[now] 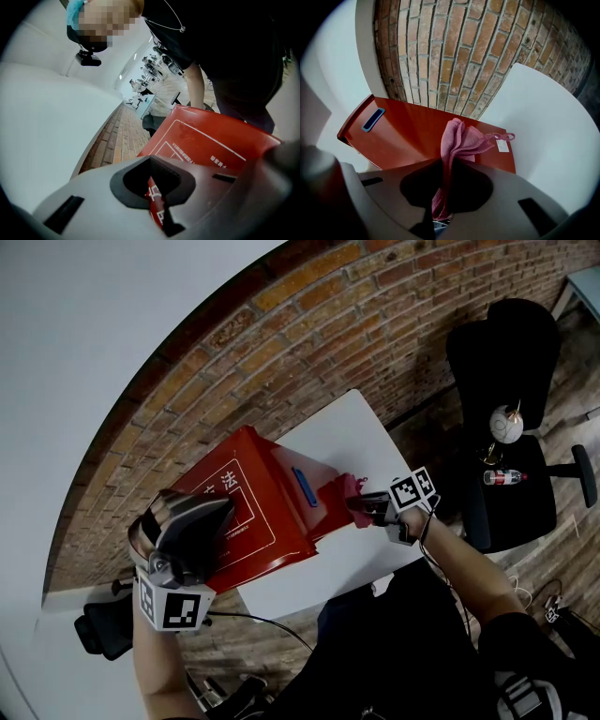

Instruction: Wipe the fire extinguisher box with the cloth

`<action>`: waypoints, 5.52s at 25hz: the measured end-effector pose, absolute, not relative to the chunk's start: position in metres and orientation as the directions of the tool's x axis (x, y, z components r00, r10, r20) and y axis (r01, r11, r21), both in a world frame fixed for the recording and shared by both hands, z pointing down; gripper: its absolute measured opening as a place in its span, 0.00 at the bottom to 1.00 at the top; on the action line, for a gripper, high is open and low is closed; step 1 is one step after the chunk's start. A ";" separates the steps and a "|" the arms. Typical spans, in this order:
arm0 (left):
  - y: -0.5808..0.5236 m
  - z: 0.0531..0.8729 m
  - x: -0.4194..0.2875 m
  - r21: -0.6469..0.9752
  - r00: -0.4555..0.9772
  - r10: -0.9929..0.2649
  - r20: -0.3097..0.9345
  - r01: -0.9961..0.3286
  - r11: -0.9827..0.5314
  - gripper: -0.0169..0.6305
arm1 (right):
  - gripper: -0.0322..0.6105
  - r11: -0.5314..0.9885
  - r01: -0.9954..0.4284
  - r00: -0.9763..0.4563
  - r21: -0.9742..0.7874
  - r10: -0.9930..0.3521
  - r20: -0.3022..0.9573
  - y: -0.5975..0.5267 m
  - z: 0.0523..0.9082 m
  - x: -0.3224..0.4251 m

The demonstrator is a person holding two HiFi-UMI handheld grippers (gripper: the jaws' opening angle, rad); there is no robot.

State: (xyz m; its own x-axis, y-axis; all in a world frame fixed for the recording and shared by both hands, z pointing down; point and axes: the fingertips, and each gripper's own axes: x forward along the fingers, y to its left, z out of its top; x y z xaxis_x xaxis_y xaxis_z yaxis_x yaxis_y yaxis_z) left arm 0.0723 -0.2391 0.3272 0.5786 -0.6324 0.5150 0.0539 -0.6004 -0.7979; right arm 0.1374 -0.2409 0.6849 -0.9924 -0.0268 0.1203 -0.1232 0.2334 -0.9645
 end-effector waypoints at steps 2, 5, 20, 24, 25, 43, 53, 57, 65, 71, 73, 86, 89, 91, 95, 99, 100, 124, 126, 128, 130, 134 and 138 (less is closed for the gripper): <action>-0.239 0.327 0.072 -0.798 0.578 -0.633 0.515 0.054 -0.601 0.07 | 0.15 0.231 -0.116 -0.993 -0.966 -0.029 0.112 -0.241 0.682 0.138; -0.239 0.328 0.072 -0.798 0.579 -0.632 0.515 0.054 -0.600 0.07 | 0.15 0.233 -0.105 -0.994 -0.967 -0.032 0.100 -0.241 0.676 0.138; -0.239 0.327 0.072 -0.796 0.577 -0.632 0.518 0.053 -0.604 0.07 | 0.15 0.239 -0.052 -0.998 -0.969 -0.037 0.045 -0.239 0.645 0.139; -0.239 0.327 0.072 -0.796 0.577 -0.632 0.517 0.054 -0.602 0.07 | 0.15 0.242 -0.035 -0.999 -0.970 -0.038 0.026 -0.239 0.637 0.139; -0.239 0.327 0.072 -0.797 0.577 -0.632 0.517 0.054 -0.602 0.07 | 0.15 0.244 -0.031 -0.999 -0.969 -0.038 0.022 -0.239 0.635 0.139; -0.239 0.327 0.072 -0.797 0.577 -0.633 0.515 0.051 -0.602 0.07 | 0.15 0.241 0.035 -0.998 -0.970 -0.039 -0.046 -0.237 0.606 0.140; -0.239 0.328 0.072 -0.795 0.577 -0.632 0.518 0.053 -0.604 0.07 | 0.15 0.251 0.085 -0.995 -0.964 -0.033 -0.096 -0.234 0.581 0.142; -0.239 0.328 0.072 -0.796 0.578 -0.632 0.517 0.053 -0.603 0.07 | 0.15 0.268 0.123 -0.990 -0.955 -0.028 -0.136 -0.233 0.565 0.142; -0.239 0.328 0.072 -0.796 0.579 -0.631 0.516 0.054 -0.602 0.07 | 0.15 0.311 0.198 -0.977 -0.930 -0.014 -0.213 -0.231 0.529 0.142; -0.239 0.328 0.072 -0.796 0.578 -0.632 0.516 0.051 -0.603 0.07 | 0.15 0.320 0.224 -0.970 -0.921 -0.014 -0.241 -0.230 0.515 0.143; -0.239 0.328 0.072 -0.797 0.579 -0.632 0.516 0.052 -0.602 0.07 | 0.15 0.324 0.225 -0.971 -0.919 -0.009 -0.241 -0.229 0.514 0.143; -0.239 0.327 0.072 -0.797 0.579 -0.632 0.516 0.053 -0.602 0.07 | 0.15 0.329 0.268 -0.959 -0.905 -0.004 -0.285 -0.225 0.487 0.144; -0.239 0.326 0.073 -0.796 0.577 -0.633 0.516 0.050 -0.603 0.07 | 0.15 0.339 0.276 -0.956 -0.899 0.000 -0.293 -0.225 0.480 0.145; -0.239 0.326 0.073 -0.796 0.577 -0.633 0.516 0.050 -0.603 0.07 | 0.15 0.340 0.281 -0.954 -0.898 -0.002 -0.299 -0.225 0.476 0.145; -0.239 0.327 0.072 -0.796 0.578 -0.632 0.516 0.052 -0.603 0.07 | 0.15 0.336 0.294 -0.949 -0.895 -0.006 -0.315 -0.224 0.467 0.145; -0.239 0.327 0.072 -0.797 0.579 -0.632 0.515 0.052 -0.601 0.07 | 0.15 0.343 0.318 -0.941 -0.884 -0.002 -0.340 -0.224 0.456 0.146; -0.239 0.327 0.072 -0.797 0.579 -0.632 0.515 0.051 -0.602 0.07 | 0.15 0.345 0.325 -0.938 -0.881 -0.001 -0.346 -0.223 0.453 0.146; -0.239 0.326 0.073 -0.799 0.579 -0.634 0.512 0.050 -0.599 0.07 | 0.15 0.371 0.462 -0.873 -0.806 0.030 -0.487 -0.219 0.388 0.151; -0.239 0.326 0.073 -0.799 0.580 -0.634 0.512 0.051 -0.599 0.07 | 0.15 0.369 0.467 -0.870 -0.803 0.030 -0.492 -0.218 0.386 0.152; -0.239 0.326 0.073 -0.800 0.580 -0.635 0.511 0.050 -0.598 0.07 | 0.15 0.366 0.473 -0.866 -0.801 0.028 -0.499 -0.218 0.383 0.152; -0.239 0.326 0.073 -0.801 0.581 -0.635 0.509 0.048 -0.597 0.07 | 0.15 0.363 0.481 -0.861 -0.798 0.024 -0.508 -0.218 0.380 0.152; -0.239 0.326 0.073 -0.800 0.581 -0.635 0.509 0.049 -0.598 0.07 | 0.15 0.360 0.490 -0.852 -0.794 0.007 -0.523 -0.218 0.373 0.153; -0.239 0.327 0.073 -0.796 0.579 -0.631 0.516 0.052 -0.602 0.07 | 0.15 0.363 0.473 -0.855 -0.803 -0.030 -0.518 -0.218 0.373 0.153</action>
